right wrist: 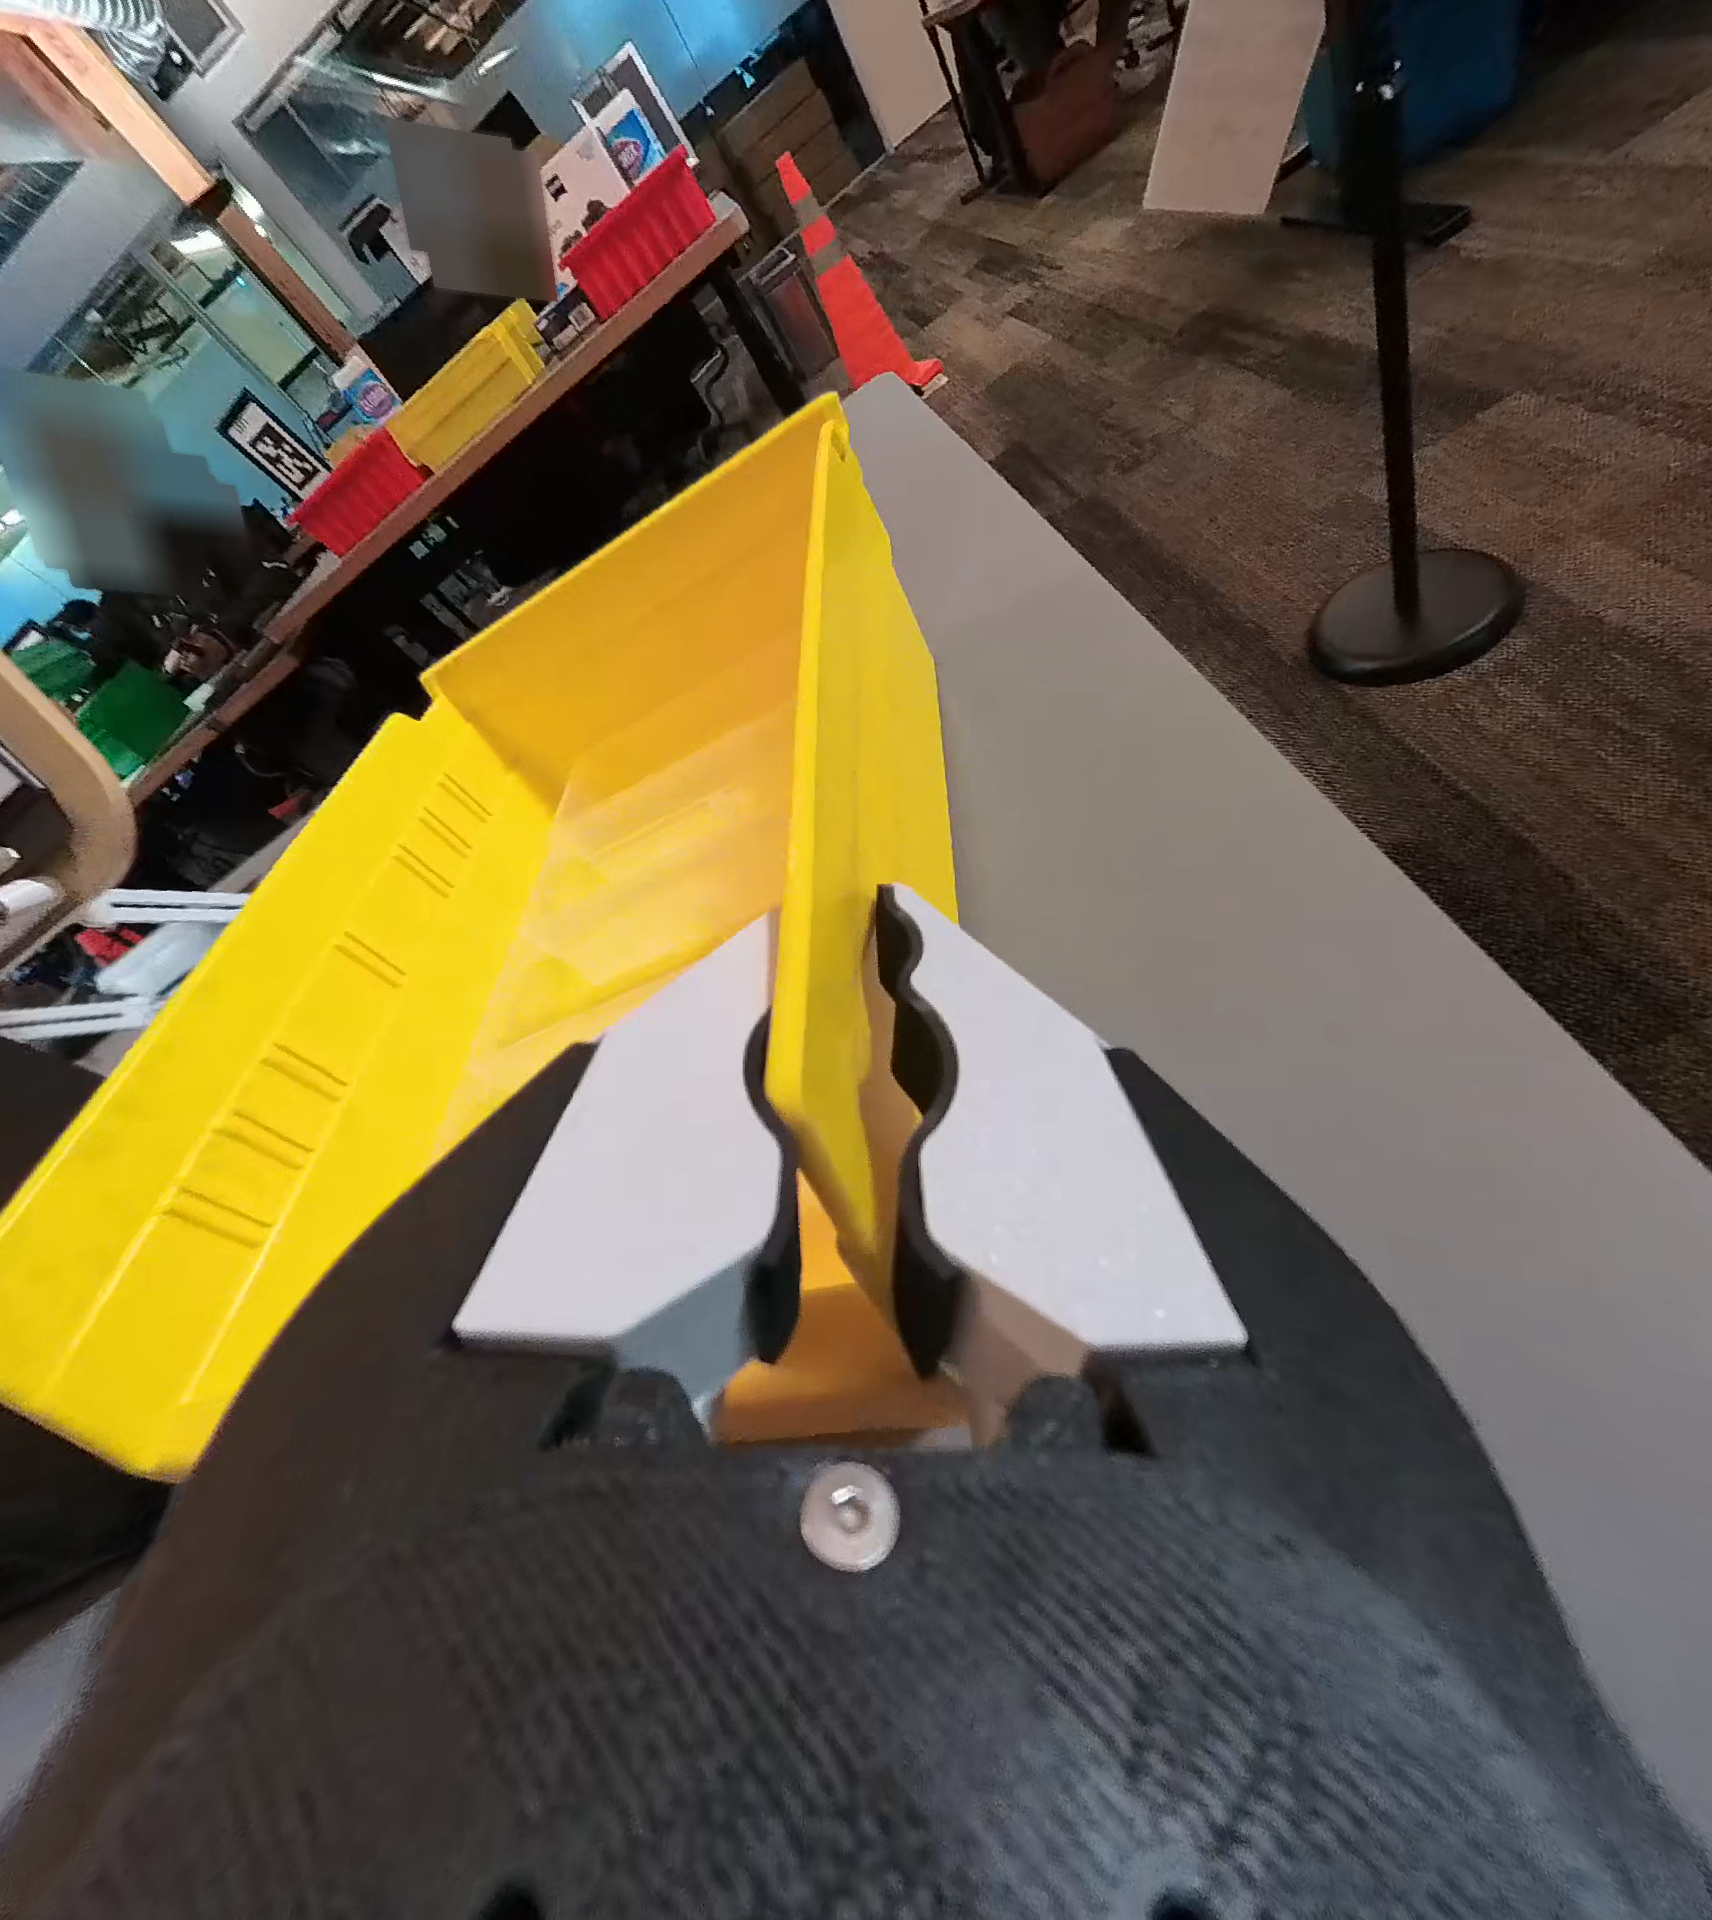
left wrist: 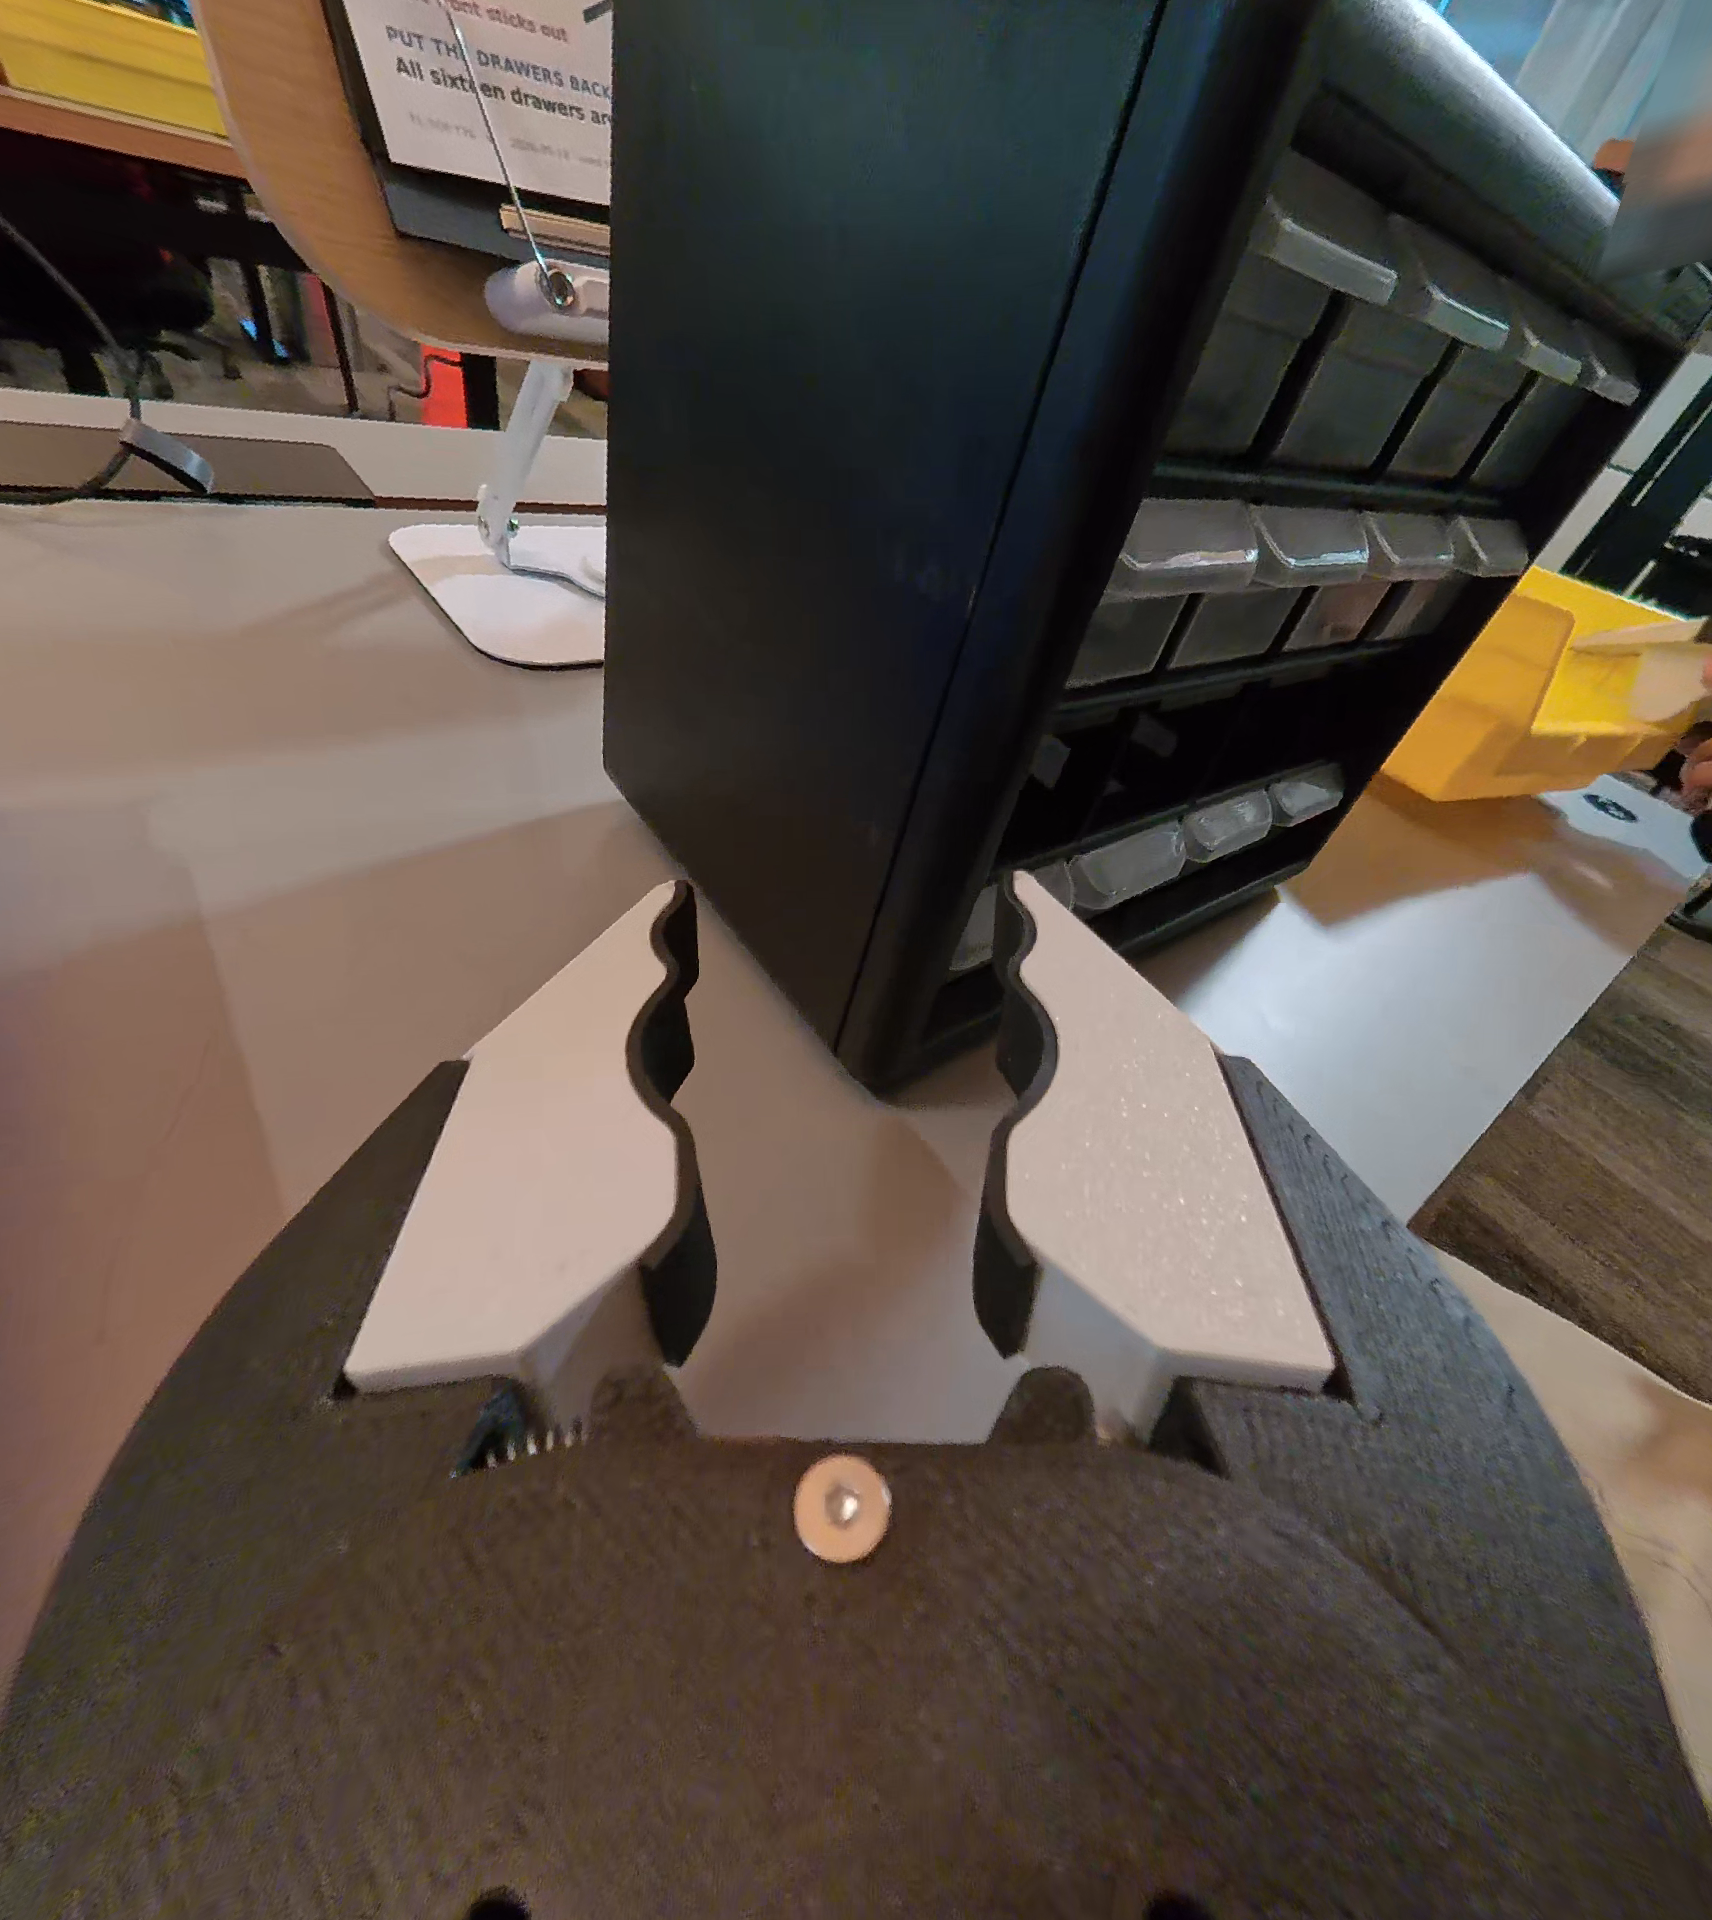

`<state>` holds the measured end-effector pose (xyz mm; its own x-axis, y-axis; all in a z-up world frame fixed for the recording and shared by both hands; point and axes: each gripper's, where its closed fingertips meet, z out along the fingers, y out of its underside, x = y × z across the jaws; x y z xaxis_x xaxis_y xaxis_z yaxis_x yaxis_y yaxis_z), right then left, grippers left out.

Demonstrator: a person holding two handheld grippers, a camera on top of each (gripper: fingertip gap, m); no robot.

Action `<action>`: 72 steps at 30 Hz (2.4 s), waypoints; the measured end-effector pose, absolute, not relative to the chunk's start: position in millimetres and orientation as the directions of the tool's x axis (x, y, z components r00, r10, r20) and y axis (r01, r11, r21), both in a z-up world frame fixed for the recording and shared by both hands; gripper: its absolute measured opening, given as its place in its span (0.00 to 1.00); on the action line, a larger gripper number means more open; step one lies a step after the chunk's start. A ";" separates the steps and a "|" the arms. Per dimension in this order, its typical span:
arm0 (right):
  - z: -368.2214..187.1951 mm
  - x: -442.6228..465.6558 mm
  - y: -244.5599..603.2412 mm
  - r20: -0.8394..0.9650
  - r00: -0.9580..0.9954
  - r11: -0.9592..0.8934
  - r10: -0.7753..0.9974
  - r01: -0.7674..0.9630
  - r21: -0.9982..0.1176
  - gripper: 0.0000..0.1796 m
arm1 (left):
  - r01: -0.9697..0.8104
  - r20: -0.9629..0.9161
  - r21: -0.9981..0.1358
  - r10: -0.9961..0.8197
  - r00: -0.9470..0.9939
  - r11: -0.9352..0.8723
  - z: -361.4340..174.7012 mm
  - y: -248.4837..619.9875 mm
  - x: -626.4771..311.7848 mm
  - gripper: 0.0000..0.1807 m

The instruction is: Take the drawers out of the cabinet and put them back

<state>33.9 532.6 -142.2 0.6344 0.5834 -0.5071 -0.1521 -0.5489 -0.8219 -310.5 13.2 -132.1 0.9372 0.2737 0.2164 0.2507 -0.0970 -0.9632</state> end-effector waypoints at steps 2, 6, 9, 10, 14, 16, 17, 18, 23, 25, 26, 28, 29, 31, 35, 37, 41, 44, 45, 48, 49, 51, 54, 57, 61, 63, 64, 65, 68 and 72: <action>-136.3 34.4 528.2 -0.530 0.621 -0.555 0.578 -0.177 -0.813 0.04 | 0.247 0.215 -0.965 0.275 0.937 -0.090 -130.3 14.5 -312.0 0.30; -117.1 35.8 519.9 -0.566 0.576 -0.541 0.591 -0.238 -0.807 0.03 | 0.252 0.227 -0.966 0.287 0.930 -0.053 -122.2 14.5 -317.6 0.30; -100.5 36.3 511.8 -0.564 0.545 -0.516 0.620 -0.259 -0.817 0.02 | 0.260 0.240 -0.965 0.303 0.922 -0.028 -118.3 12.6 -323.3 0.30; -95.3 35.7 508.7 -0.570 0.529 -0.514 0.629 -0.268 -0.815 0.02 | 0.264 0.245 -0.964 0.306 0.920 -0.022 -117.7 12.0 -324.8 0.30; -79.1 33.8 500.4 -0.578 0.494 -0.495 0.650 -0.303 -0.815 0.02 | 0.270 0.253 -0.963 0.318 0.914 -0.009 -116.3 10.0 -328.1 0.29; -74.2 33.6 497.8 -0.580 0.493 -0.488 0.649 -0.315 -0.814 0.02 | 0.264 0.248 -0.965 0.324 0.913 -0.005 -114.4 8.9 -328.8 0.29; -72.0 33.8 496.8 -0.570 0.501 -0.477 0.652 -0.314 -0.821 0.02 | 0.256 0.242 -0.967 0.330 0.913 0.001 -112.2 7.7 -329.6 0.29; -69.9 34.1 496.1 -0.554 0.512 -0.461 0.657 -0.308 -0.832 0.02 | 0.246 0.235 -0.969 0.338 0.911 0.008 -109.0 5.8 -330.7 0.29; -64.1 39.4 496.1 -0.508 0.557 -0.421 0.657 -0.288 -0.860 0.02 | 0.218 0.211 -0.975 0.476 0.854 0.040 -77.1 -24.8 -350.9 0.38; -63.2 43.4 498.2 -0.515 0.564 -0.420 0.645 -0.301 -0.856 0.02 | 0.209 0.163 -0.978 0.583 0.796 -0.012 -65.7 -48.9 -367.0 0.44; -62.3 45.5 499.2 -0.523 0.565 -0.422 0.638 -0.312 -0.851 0.02 | 0.205 0.105 -0.975 0.641 0.760 -0.083 -66.2 -62.5 -376.1 0.48; -59.3 49.5 500.7 -0.539 0.563 -0.423 0.627 -0.336 -0.842 0.02 | 0.196 -0.063 -0.946 0.738 0.671 -0.259 -74.1 -93.1 -394.9 0.54; -57.1 51.4 501.1 -0.546 0.562 -0.422 0.621 -0.348 -0.837 0.02 | 0.202 -0.146 -0.918 0.763 0.629 -0.342 -81.7 -107.4 -403.3 0.57; -50.8 54.3 500.5 -0.556 0.559 -0.417 0.616 -0.367 -0.831 0.02 | 0.259 -0.235 -0.855 0.781 0.579 -0.449 -105.5 -127.6 -415.6 0.57; -29.7 55.7 492.0 -0.557 0.545 -0.407 0.627 -0.379 -0.831 0.02 | 0.348 -0.193 -0.825 0.802 0.565 -0.445 -156.8 -135.0 -430.1 0.44; -13.4 53.8 483.0 -0.543 0.534 -0.402 0.648 -0.366 -0.839 0.02 | 0.335 -0.253 -0.812 0.805 0.536 -0.478 -170.3 -141.6 -437.2 0.33; 27.5 45.4 460.6 -0.550 0.476 -0.439 0.686 -0.332 -0.835 0.02 | 0.234 -0.359 -0.777 0.717 0.598 -0.585 -165.5 -132.5 -431.4 0.02; 71.3 31.8 442.8 -0.540 0.397 -0.461 0.742 -0.283 -0.841 0.02 | 0.244 -0.348 -0.780 0.723 0.597 -0.576 -155.5 -131.6 -433.8 0.02; 89.7 26.0 434.4 -0.512 0.374 -0.440 0.773 -0.265 -0.858 0.02 | 0.240 -0.349 -0.784 0.727 0.592 -0.572 -149.3 -132.5 -435.0 0.02; 140.4 2.8 398.4 -0.428 0.286 -0.376 0.857 -0.218 -0.901 0.02 | 0.230 -0.371 -0.783 0.732 0.572 -0.577 -130.3 -137.1 -439.5 0.02; 153.3 -7.5 383.8 -0.407 0.251 -0.365 0.878 -0.199 -0.910 0.02 | 0.229 -0.368 -0.791 0.741 0.561 -0.567 -122.7 -139.7 -441.2 0.02; 172.6 -32.6 350.9 -0.380 0.171 -0.355 0.909 -0.162 -0.921 0.02 | 0.216 -0.368 -0.809 0.758 0.539 -0.547 -103.4 -148.1 -444.3 0.02; 186.9 -81.0 290.4 -0.364 0.028 -0.359 0.931 -0.111 -0.927 0.02 | 0.198 -0.365 -0.833 0.783 0.504 -0.516 -66.4 -168.8 -446.4 0.03; 183.1 -141.7 219.1 -0.383 -0.117 -0.393 0.916 -0.070 -0.917 0.02 | 0.181 -0.343 -0.866 0.816 0.465 -0.467 -26.2 -201.2 -444.8 0.03; 159.7 -226.3 122.9 -0.461 -0.264 -0.477 0.847 0.004 -0.879 0.02 | 0.181 -0.305 -0.902 0.874 0.378 -0.393 18.2 -261.0 -433.9 0.03; 146.3 -263.4 80.9 -0.497 -0.297 -0.514 0.815 0.023 -0.857 0.02 | 0.185 -0.330 -0.897 0.886 0.325 -0.402 29.9 -292.6 -427.3 0.03; 139.1 -280.2 62.2 -0.513 -0.302 -0.531 0.803 0.026 -0.847 0.02 | 0.193 -0.342 -0.892 0.890 0.302 -0.408 32.9 -307.0 -424.2 0.03; 131.2 -296.3 45.2 -0.525 -0.298 -0.543 0.797 0.026 -0.839 0.02 | 0.207 -0.354 -0.885 0.892 0.279 -0.416 34.3 -320.1 -421.5 0.02; 107.1 -338.9 1.8 -0.505 -0.260 -0.523 0.823 -0.003 -0.852 0.02 | 0.255 -0.393 -0.861 0.894 0.217 -0.441 31.8 -350.0 -416.6 0.02; 64.4 -393.3 -34.9 -0.404 -0.179 -0.412 0.897 -0.012 -0.911 0.02 | 0.282 -0.414 -0.855 0.900 0.136 -0.435 23.5 -372.9 -421.4 0.02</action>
